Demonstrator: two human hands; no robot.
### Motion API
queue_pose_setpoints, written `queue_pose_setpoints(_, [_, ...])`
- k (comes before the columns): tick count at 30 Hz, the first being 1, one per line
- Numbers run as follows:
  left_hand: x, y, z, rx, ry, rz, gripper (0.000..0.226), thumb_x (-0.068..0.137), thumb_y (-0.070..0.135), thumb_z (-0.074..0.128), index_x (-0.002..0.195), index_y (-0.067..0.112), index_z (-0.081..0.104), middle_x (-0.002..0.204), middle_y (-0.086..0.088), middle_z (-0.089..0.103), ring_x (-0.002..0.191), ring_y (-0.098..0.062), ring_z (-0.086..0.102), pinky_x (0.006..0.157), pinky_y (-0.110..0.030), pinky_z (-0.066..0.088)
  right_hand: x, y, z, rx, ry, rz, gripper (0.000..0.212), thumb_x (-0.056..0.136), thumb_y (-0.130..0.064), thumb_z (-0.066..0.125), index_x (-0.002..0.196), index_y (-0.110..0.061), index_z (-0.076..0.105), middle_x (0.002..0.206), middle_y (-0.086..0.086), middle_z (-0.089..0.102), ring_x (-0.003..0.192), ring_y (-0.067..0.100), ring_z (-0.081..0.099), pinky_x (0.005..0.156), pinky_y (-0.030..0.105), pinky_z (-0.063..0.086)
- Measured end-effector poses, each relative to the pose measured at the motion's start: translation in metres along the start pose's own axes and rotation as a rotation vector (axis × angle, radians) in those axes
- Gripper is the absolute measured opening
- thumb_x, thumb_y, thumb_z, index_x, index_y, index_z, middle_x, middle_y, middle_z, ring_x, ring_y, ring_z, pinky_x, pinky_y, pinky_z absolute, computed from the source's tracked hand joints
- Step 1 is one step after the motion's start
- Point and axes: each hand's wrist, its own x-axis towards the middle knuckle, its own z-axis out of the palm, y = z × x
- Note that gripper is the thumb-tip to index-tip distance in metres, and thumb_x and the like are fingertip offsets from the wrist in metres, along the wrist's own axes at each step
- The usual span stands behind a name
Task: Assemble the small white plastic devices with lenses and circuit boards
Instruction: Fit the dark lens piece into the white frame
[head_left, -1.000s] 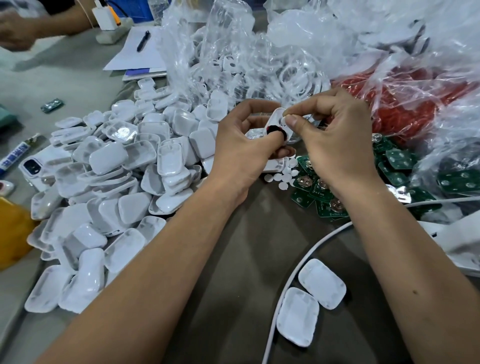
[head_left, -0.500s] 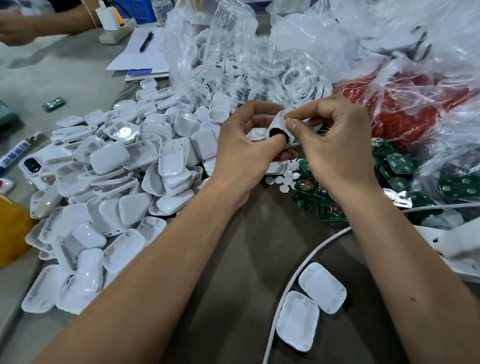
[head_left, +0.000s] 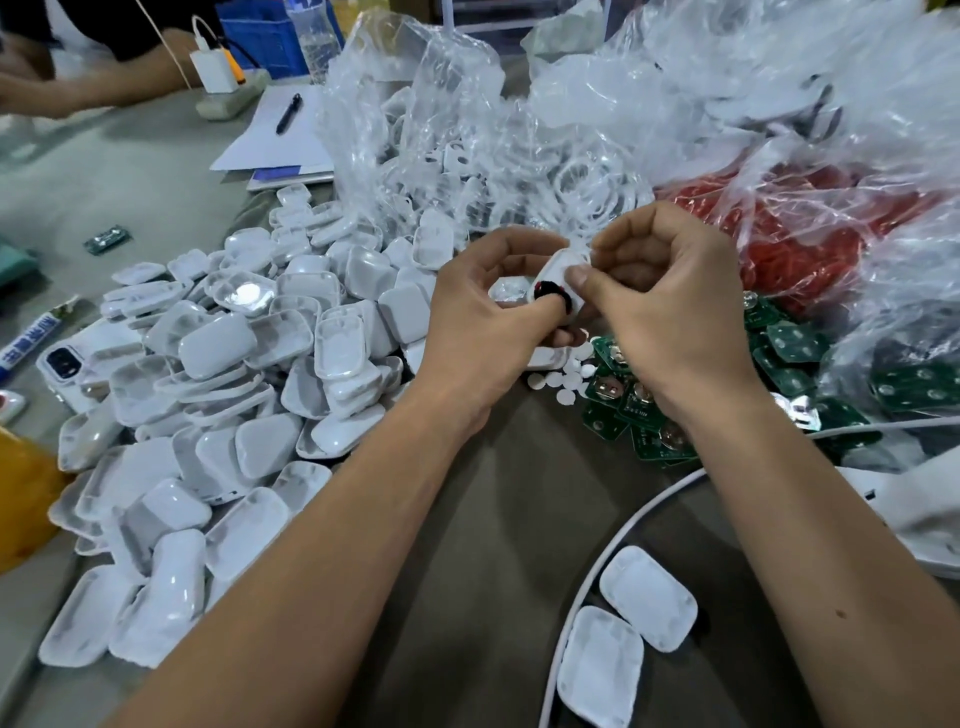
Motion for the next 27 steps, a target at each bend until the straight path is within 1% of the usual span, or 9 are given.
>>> queue_pose_setpoints(2, [0.001, 0.003, -0.001, 0.023, 0.003, -0.013, 0.032, 0.080, -0.015, 0.062, 0.104, 0.004, 0.071, 0.086, -0.009, 0.070, 0.059, -0.023, 0.070, 0.057, -0.029, 0.057, 0.001, -0.002, 0.000, 0.012, -0.024, 0.029, 0.023, 0.079, -0.012, 0.089, 0.094, -0.015, 0.072, 0.084, 0.007, 0.076, 0.076, 0.022, 0.077, 0.066, 0.043, 0.065])
queue_pose_setpoints(5, [0.000, 0.006, -0.004, 0.053, -0.003, -0.062, 0.025, 0.081, -0.008, 0.063, 0.099, 0.006, 0.073, 0.084, -0.010, 0.072, 0.054, -0.024, 0.068, 0.051, -0.024, 0.053, 0.000, -0.004, -0.001, 0.110, -0.102, 0.126, 0.017, 0.081, -0.004, 0.086, 0.094, -0.007, 0.076, 0.079, 0.010, 0.077, 0.068, 0.024, 0.077, 0.059, 0.035, 0.063])
queue_pose_setpoints(8, [0.000, 0.010, -0.009, 0.107, -0.065, -0.096, 0.026, 0.082, -0.008, 0.064, 0.101, 0.006, 0.076, 0.094, -0.019, 0.073, 0.055, -0.026, 0.065, 0.055, -0.025, 0.053, 0.000, -0.006, -0.003, 0.173, -0.171, 0.241, 0.010, 0.085, 0.002, 0.081, 0.092, -0.004, 0.075, 0.073, 0.010, 0.076, 0.058, 0.022, 0.073, 0.056, 0.031, 0.060])
queue_pose_setpoints(10, [0.001, 0.013, -0.013, 0.138, -0.116, -0.107, 0.029, 0.083, -0.010, 0.062, 0.101, 0.007, 0.078, 0.096, -0.020, 0.073, 0.057, -0.025, 0.066, 0.058, -0.027, 0.056, 0.001, -0.006, -0.005, 0.186, -0.202, 0.286, 0.009, 0.086, 0.003, 0.080, 0.092, -0.001, 0.074, 0.071, 0.010, 0.075, 0.057, 0.021, 0.072, 0.056, 0.030, 0.060])
queue_pose_setpoints(15, [0.002, 0.019, -0.025, 0.186, -0.194, -0.114, 0.030, 0.086, -0.010, 0.063, 0.102, 0.010, 0.079, 0.086, -0.001, 0.074, 0.063, -0.021, 0.072, 0.066, -0.029, 0.061, 0.001, -0.008, -0.011, 0.221, -0.245, 0.309, 0.012, 0.085, 0.007, 0.078, 0.096, 0.008, 0.072, 0.076, 0.014, 0.075, 0.059, 0.021, 0.073, 0.056, 0.026, 0.059])
queue_pose_setpoints(17, [0.001, 0.018, -0.024, 0.201, -0.176, -0.117, 0.031, 0.084, -0.011, 0.063, 0.099, 0.010, 0.079, 0.086, -0.001, 0.074, 0.063, -0.021, 0.072, 0.065, -0.029, 0.061, 0.001, -0.009, -0.010, 0.211, -0.236, 0.305, 0.012, 0.085, 0.007, 0.078, 0.095, 0.008, 0.072, 0.076, 0.015, 0.074, 0.059, 0.021, 0.073, 0.055, 0.026, 0.059])
queue_pose_setpoints(20, [0.000, 0.015, -0.020, 0.214, -0.131, -0.095, 0.030, 0.080, -0.014, 0.065, 0.096, 0.007, 0.079, 0.096, -0.014, 0.072, 0.060, -0.020, 0.070, 0.064, -0.030, 0.060, 0.000, -0.008, -0.008, 0.168, -0.225, 0.285, 0.009, 0.085, 0.006, 0.079, 0.092, 0.005, 0.073, 0.071, 0.011, 0.074, 0.060, 0.021, 0.074, 0.055, 0.025, 0.059])
queue_pose_setpoints(22, [-0.001, 0.014, -0.017, 0.187, -0.095, -0.097, 0.029, 0.078, -0.015, 0.066, 0.094, 0.005, 0.078, 0.098, -0.019, 0.072, 0.058, -0.021, 0.068, 0.064, -0.030, 0.060, 0.001, -0.007, -0.008, 0.154, -0.219, 0.278, 0.009, 0.085, 0.005, 0.079, 0.089, 0.000, 0.074, 0.069, 0.008, 0.074, 0.061, 0.022, 0.074, 0.055, 0.027, 0.060])
queue_pose_setpoints(27, [-0.001, 0.011, -0.015, 0.147, -0.059, -0.116, 0.027, 0.079, -0.014, 0.068, 0.091, 0.007, 0.079, 0.097, -0.019, 0.074, 0.056, -0.026, 0.068, 0.062, -0.030, 0.060, 0.001, -0.007, -0.007, 0.173, -0.220, 0.310, 0.009, 0.087, 0.006, 0.078, 0.090, -0.003, 0.076, 0.075, 0.010, 0.077, 0.069, 0.030, 0.077, 0.061, 0.033, 0.064])
